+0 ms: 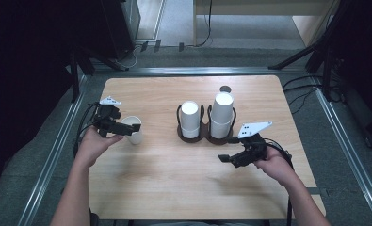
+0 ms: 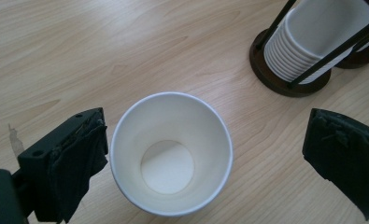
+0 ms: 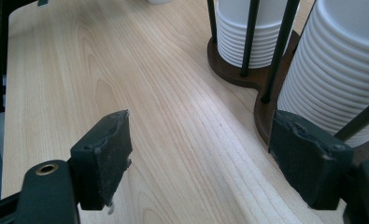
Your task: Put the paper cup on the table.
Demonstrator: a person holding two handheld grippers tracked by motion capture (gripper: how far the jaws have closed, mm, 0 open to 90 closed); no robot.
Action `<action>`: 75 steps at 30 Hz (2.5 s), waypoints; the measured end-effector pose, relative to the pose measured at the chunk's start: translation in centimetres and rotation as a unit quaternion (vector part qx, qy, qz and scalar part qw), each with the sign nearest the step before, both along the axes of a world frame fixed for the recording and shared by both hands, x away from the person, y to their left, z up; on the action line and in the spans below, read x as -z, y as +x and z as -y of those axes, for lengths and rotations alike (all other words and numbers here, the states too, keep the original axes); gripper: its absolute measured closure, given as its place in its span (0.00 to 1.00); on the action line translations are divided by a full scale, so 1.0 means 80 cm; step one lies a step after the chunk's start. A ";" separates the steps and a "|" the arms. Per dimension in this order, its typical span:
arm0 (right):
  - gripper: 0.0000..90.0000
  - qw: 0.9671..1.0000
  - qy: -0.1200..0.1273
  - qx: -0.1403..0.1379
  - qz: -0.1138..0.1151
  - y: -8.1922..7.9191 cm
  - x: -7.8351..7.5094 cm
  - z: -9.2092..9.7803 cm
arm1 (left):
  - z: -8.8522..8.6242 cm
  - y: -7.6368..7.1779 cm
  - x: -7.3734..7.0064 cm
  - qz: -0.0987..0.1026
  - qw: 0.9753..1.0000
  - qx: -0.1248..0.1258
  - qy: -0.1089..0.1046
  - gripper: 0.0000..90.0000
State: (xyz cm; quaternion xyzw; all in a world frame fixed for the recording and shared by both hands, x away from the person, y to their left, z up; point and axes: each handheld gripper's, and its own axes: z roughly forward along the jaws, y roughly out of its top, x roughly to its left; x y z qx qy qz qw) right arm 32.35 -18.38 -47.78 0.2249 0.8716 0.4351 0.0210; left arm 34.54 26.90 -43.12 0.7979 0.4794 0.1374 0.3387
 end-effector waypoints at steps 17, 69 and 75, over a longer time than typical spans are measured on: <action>0.24 1.000 0.001 0.001 0.001 0.000 -0.002 0.002 | 0.032 -0.009 -0.010 -0.002 0.999 0.043 -0.006 0.00; 0.24 1.000 -0.003 0.005 0.006 -0.003 -0.003 0.005 | 0.152 -0.043 0.025 -0.033 0.985 0.165 -0.034 0.01; 0.24 1.000 -0.005 0.002 0.008 -0.004 -0.003 0.004 | 0.163 -0.045 0.031 -0.039 0.983 0.179 -0.029 0.01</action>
